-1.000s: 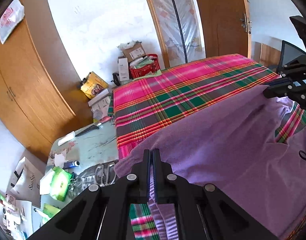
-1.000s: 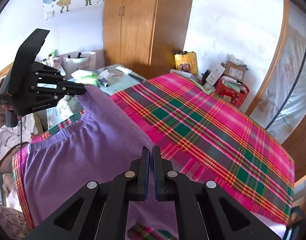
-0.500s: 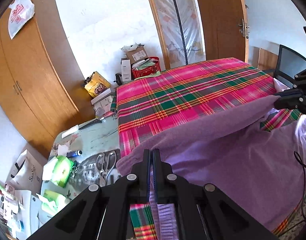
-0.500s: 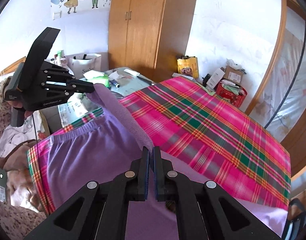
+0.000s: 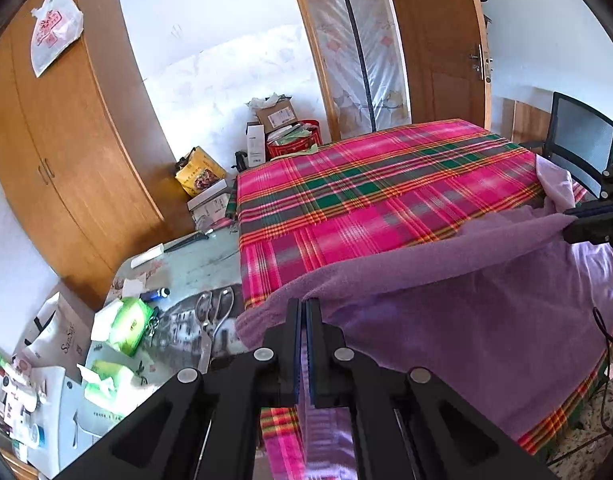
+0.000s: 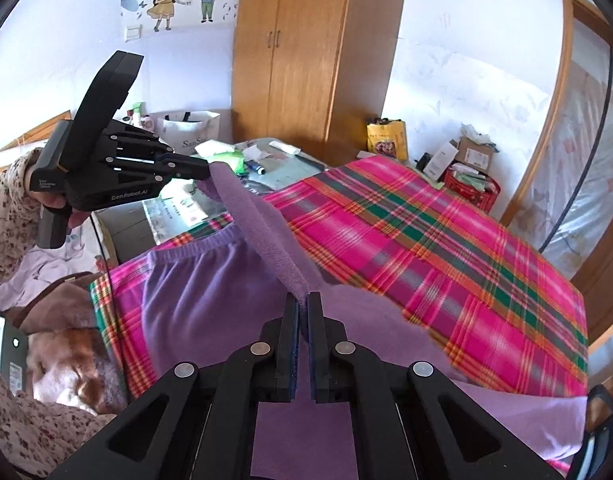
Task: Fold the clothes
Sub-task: 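Lift the waistband with the left gripper while the right gripper holds the pants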
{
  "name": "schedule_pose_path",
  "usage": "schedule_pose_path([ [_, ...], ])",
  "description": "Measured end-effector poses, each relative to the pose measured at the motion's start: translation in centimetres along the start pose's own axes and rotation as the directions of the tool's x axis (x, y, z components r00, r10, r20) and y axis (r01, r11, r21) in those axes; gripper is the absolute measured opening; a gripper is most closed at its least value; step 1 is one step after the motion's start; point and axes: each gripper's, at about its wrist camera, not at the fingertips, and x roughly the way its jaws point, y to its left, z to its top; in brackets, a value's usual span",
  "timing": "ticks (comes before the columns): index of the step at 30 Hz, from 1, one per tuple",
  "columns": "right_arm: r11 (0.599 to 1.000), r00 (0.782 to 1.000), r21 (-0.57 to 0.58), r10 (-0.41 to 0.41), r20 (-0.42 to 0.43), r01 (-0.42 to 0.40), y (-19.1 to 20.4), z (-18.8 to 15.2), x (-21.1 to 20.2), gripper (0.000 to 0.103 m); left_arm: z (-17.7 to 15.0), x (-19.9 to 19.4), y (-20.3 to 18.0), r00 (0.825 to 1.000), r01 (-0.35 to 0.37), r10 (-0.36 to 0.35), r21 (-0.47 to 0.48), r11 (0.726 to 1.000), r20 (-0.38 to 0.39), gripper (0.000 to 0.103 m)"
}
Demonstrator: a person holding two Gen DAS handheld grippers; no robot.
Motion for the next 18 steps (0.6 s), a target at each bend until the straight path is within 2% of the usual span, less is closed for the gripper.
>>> schedule_pose_path([
  [18,0.999,0.998,0.007,0.049,-0.049,-0.048,4.9,-5.2,1.7,0.004,-6.3,-0.1,-0.8,0.997,0.021,-0.024,-0.047,0.999,-0.072,0.002],
])
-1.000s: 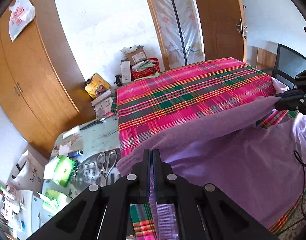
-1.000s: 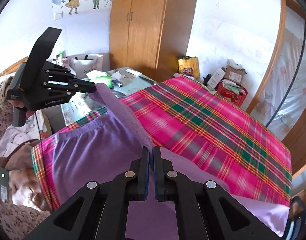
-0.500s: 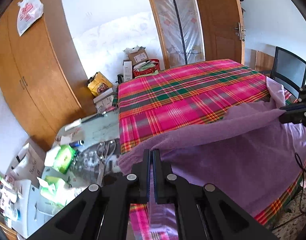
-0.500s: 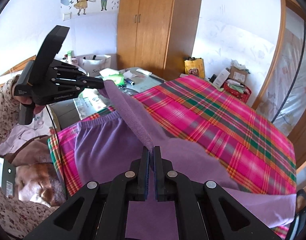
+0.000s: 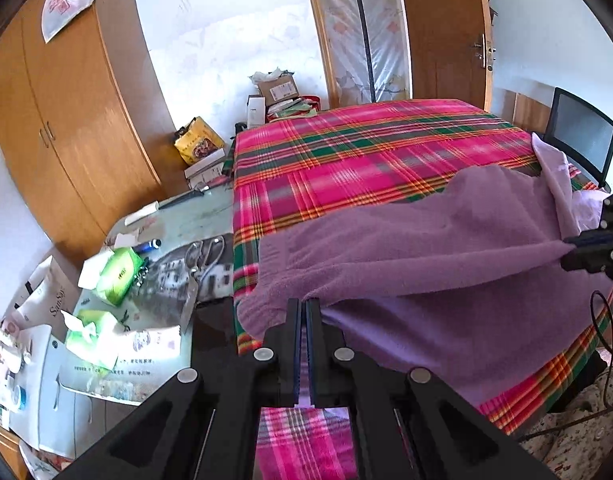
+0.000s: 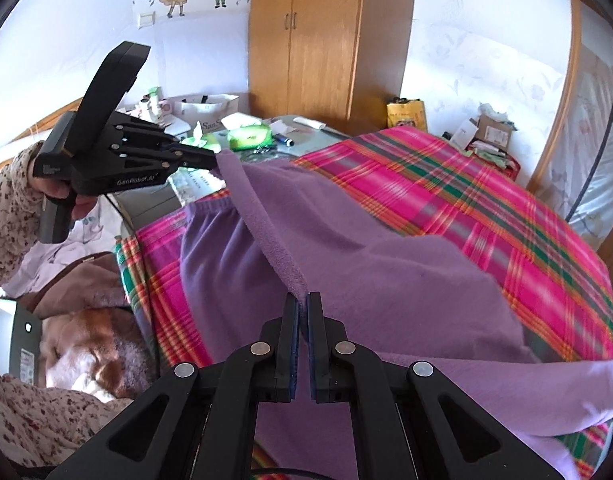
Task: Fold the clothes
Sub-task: 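Lift the waistband with the left gripper while the right gripper holds the pants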
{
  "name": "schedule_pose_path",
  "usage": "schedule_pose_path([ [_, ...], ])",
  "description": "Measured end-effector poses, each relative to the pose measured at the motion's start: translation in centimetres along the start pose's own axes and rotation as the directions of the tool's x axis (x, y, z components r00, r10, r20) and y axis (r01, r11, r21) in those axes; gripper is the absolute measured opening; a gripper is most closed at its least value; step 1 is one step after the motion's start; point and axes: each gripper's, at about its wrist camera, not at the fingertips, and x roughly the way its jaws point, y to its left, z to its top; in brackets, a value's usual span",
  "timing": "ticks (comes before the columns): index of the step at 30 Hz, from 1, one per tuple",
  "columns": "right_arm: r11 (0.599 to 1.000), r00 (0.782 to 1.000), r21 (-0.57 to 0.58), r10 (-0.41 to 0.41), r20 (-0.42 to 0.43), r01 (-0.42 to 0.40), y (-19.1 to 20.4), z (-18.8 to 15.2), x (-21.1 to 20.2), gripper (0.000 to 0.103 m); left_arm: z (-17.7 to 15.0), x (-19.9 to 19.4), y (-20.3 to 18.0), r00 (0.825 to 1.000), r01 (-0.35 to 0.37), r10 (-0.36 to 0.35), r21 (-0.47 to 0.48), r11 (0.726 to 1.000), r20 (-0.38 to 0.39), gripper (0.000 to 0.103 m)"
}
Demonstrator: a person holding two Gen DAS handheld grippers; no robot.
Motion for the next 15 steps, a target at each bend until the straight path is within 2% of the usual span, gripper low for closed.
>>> schedule_pose_path([
  [15,1.0,1.0,0.014,0.004,-0.029,-0.003,2.0,-3.0,1.1,0.004,-3.0,0.7,-0.6,0.999,0.015,-0.016,-0.021,1.0,-0.043,0.002],
])
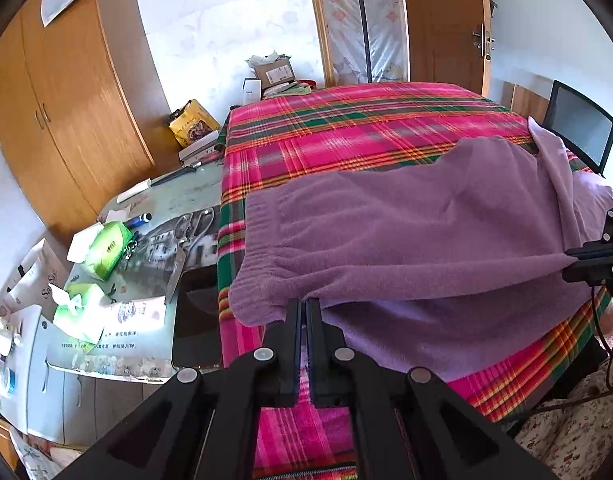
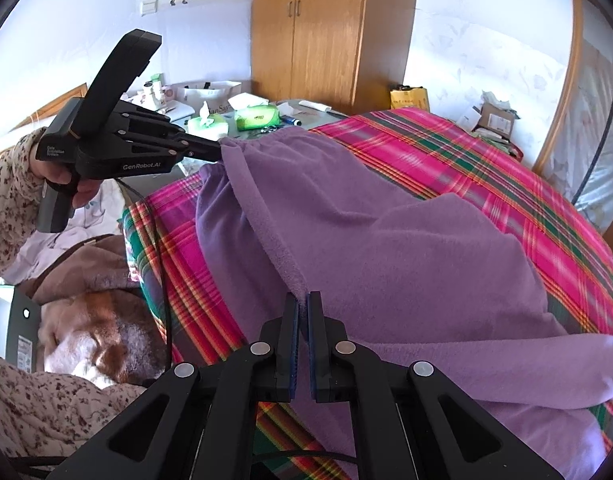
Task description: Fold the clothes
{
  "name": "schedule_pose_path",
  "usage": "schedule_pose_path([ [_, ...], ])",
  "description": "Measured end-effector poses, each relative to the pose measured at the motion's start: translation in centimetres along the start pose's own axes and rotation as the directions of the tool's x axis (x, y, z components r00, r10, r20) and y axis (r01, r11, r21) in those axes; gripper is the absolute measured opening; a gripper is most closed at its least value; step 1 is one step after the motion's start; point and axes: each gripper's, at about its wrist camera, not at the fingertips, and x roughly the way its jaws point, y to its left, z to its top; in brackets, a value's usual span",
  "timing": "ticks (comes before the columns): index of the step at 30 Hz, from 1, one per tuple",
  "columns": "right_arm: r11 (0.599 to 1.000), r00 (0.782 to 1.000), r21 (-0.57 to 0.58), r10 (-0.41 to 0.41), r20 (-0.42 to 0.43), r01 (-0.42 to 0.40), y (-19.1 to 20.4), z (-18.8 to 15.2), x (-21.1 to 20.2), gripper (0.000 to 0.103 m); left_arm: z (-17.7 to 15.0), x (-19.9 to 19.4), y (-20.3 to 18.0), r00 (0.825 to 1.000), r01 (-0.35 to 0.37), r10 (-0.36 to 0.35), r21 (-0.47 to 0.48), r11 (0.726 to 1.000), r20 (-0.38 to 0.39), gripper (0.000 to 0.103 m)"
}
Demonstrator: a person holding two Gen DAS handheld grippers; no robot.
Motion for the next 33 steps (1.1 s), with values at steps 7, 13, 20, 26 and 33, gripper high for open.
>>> schedule_pose_path([
  [7,0.999,1.0,-0.025,-0.021,-0.021,0.02,0.8,-0.8,0.9,0.004,-0.9,0.7,-0.1,1.0,0.01,-0.01,-0.018,1.0,-0.019,0.002],
  [13,0.998,0.998,-0.056,-0.042,-0.046,0.04,1.4,-1.7,1.6,0.004,-1.4,0.9,0.4,0.999,0.016,-0.017,-0.043,0.999,-0.029,0.002],
  [20,0.994,0.996,-0.093,-0.07,-0.06,0.064,1.9,-2.2,2.5,0.004,-1.7,0.5,3.6,0.985,0.164,-0.175,-0.3,0.94,-0.009,0.002],
  [26,0.994,0.996,-0.082,-0.07,-0.054,0.066,1.8,-2.1,2.7,0.005,-1.6,1.3,5.1,0.963,0.227,-0.268,-0.459,0.859,-0.027,0.01],
  [33,0.995,0.997,-0.079,-0.071,-0.044,0.067,1.8,-2.3,2.5,0.005,-1.6,2.5,6.1,0.916,0.34,-0.399,-0.605,0.72,0.04,0.027],
])
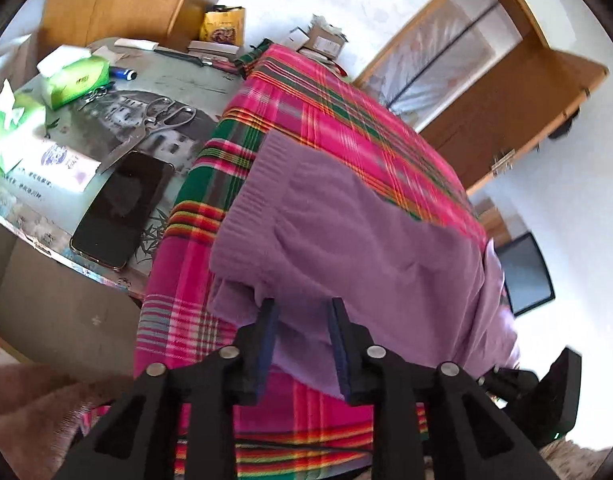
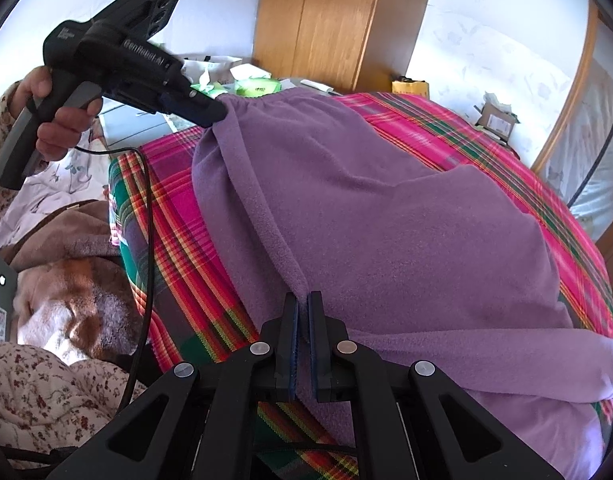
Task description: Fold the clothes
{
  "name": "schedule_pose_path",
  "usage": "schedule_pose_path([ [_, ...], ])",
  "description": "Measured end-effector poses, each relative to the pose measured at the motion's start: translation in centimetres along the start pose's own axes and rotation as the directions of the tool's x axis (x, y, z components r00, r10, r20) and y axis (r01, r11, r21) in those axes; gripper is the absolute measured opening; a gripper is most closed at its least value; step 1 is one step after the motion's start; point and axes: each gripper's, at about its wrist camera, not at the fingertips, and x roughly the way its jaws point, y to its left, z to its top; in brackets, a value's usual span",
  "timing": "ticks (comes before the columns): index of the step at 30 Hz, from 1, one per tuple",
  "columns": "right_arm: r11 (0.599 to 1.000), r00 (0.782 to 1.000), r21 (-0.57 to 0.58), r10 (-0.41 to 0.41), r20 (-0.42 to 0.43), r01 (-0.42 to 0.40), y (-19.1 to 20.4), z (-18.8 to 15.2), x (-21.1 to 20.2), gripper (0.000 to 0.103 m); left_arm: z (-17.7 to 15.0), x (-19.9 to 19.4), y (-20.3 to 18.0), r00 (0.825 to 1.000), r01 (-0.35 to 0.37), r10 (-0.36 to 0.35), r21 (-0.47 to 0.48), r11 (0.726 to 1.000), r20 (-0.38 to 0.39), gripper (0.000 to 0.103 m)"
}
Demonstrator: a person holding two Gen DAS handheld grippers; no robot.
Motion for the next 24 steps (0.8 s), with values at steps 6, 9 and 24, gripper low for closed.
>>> schedule_pose_path([
  [6,1.0,1.0,-0.007,-0.005,0.015,0.006,0.1,-0.1,-0.3,0.005,0.2,0.8,0.9,0.998,0.037,-0.042,-0.118,0.992,-0.036,0.028],
  [9,1.0,1.0,-0.015,-0.013,0.028,0.013,0.3,-0.1,-0.6,0.005,0.2,0.6,0.9,1.0,0.017,-0.018,-0.134,0.991,-0.008,0.008],
  [24,1.0,1.0,0.008,0.005,0.021,-0.005,0.1,-0.5,-0.1,0.009,-0.6,-1.1,-0.4,0.983,-0.138,0.151,-0.128,0.982,0.1,0.002],
])
